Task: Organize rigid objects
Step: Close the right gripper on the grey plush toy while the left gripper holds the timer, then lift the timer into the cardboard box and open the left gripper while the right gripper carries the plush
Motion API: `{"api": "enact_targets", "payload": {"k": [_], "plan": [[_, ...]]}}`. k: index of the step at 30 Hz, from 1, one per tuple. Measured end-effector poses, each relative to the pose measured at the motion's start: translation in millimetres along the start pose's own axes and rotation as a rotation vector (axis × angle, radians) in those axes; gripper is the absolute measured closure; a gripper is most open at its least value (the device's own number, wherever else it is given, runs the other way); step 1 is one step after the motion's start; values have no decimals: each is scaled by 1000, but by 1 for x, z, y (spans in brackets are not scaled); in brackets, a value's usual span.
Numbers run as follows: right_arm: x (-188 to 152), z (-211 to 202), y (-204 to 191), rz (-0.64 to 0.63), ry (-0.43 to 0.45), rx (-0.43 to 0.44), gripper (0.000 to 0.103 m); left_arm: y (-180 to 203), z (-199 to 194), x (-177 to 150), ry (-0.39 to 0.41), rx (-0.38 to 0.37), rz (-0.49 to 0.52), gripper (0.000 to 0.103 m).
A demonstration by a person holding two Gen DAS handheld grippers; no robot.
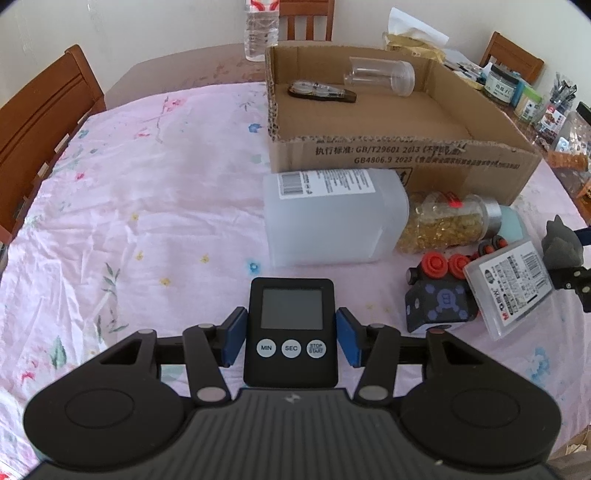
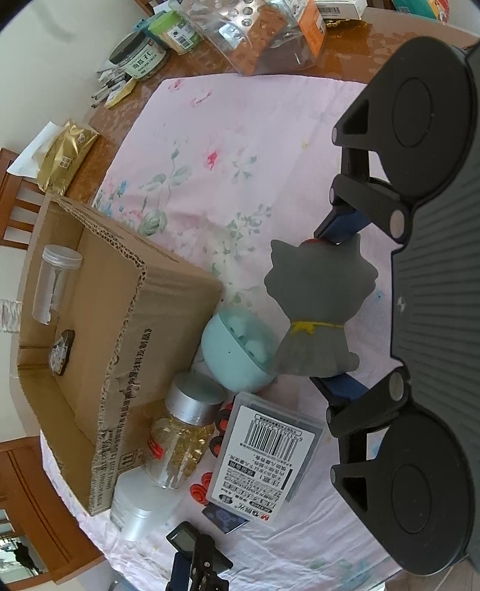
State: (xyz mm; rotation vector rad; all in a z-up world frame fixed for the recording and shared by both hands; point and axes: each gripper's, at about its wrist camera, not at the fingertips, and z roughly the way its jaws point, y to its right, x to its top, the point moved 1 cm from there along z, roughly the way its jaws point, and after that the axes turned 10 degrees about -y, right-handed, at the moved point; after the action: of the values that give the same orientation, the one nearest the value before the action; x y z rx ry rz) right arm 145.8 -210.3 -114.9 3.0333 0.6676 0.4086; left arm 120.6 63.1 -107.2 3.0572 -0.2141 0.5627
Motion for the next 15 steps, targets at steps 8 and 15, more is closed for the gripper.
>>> {"api": "enact_targets", "payload": {"k": [8, 15], "plan": [[4, -20, -1, -12, 31, -1, 26, 0, -28, 5, -15, -16, 42, 52], [15, -56, 2, -6, 105, 32, 26, 8, -67, 19, 59, -75, 100, 52]]}}
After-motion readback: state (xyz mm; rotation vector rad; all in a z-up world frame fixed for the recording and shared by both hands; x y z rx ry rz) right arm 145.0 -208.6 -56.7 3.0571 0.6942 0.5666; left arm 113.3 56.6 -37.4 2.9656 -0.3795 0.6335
